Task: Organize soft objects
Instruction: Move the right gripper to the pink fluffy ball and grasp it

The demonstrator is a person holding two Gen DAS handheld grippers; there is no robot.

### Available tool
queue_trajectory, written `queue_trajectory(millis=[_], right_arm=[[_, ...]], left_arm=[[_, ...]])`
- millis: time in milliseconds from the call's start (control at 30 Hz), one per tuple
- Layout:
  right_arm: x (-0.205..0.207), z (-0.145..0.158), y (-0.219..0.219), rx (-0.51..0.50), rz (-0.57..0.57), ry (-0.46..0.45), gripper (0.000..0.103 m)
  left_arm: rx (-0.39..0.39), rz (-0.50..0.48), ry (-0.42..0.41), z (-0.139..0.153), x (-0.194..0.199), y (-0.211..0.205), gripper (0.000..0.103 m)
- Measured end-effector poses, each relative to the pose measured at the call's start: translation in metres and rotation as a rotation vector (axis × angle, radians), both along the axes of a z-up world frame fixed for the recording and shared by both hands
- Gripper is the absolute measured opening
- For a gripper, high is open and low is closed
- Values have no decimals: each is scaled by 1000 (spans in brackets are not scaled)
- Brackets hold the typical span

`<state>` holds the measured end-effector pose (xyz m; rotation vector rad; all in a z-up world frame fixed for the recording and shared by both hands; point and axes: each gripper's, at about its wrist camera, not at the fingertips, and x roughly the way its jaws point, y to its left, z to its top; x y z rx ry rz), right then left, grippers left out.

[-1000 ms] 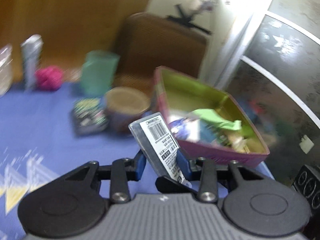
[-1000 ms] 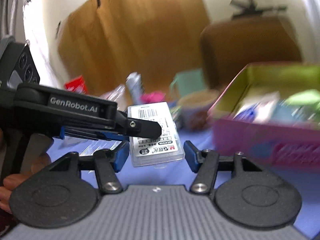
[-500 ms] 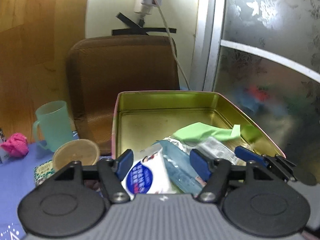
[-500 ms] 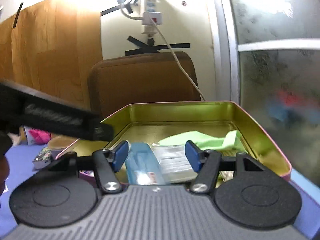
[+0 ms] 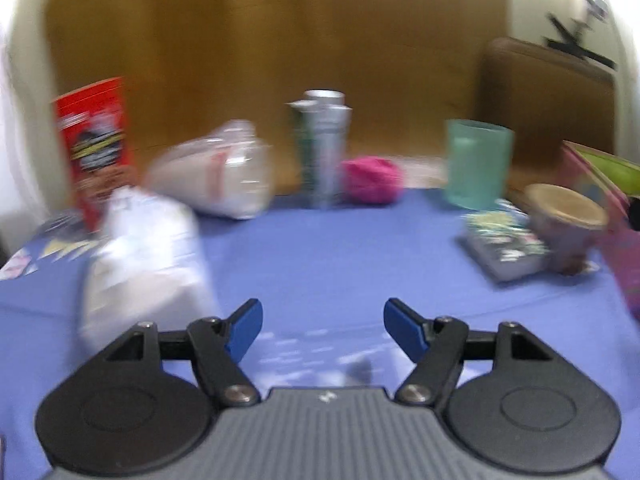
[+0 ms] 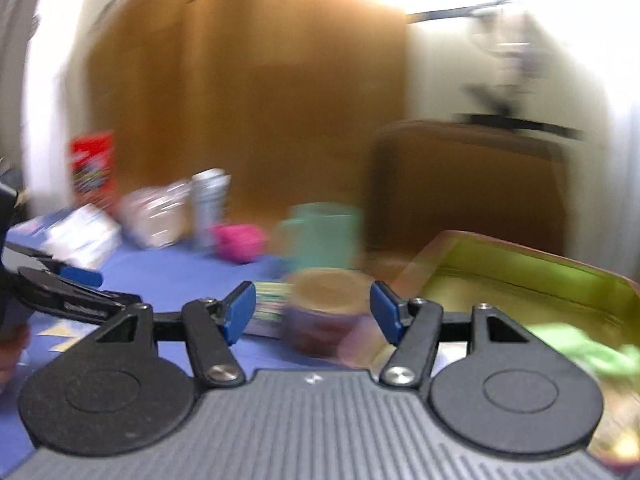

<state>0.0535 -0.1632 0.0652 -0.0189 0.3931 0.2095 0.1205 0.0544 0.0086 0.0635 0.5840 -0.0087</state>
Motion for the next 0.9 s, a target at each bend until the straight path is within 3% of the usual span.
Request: queue_trajectory(millis=[167,300,433,500,567,667,900], right_arm=[[98,-5,89,-126,172,92,66],[189,-25,138,-283,138,187,66],[248,-49,160,-399,96,254,66],[266,-62,165,-431,67,304,57],[267,-67,163,-420,48,310,50],[239,-62,156,-409,75,285,49],[102,-45,116,-380,201,230,50]], left_arm=[[-158,9,-35,-1,-4,36,72],[-179,-5,-21,1,-1,39,72],[-159,-14,-19,-1,1,35,73],[-148,-14,-18,-1,0,34,74],[-147,-12,-17,-2,0,34,74],[-160,-1,-16,-2,0,38,75],[-206,0,29,-6,3,44,77]])
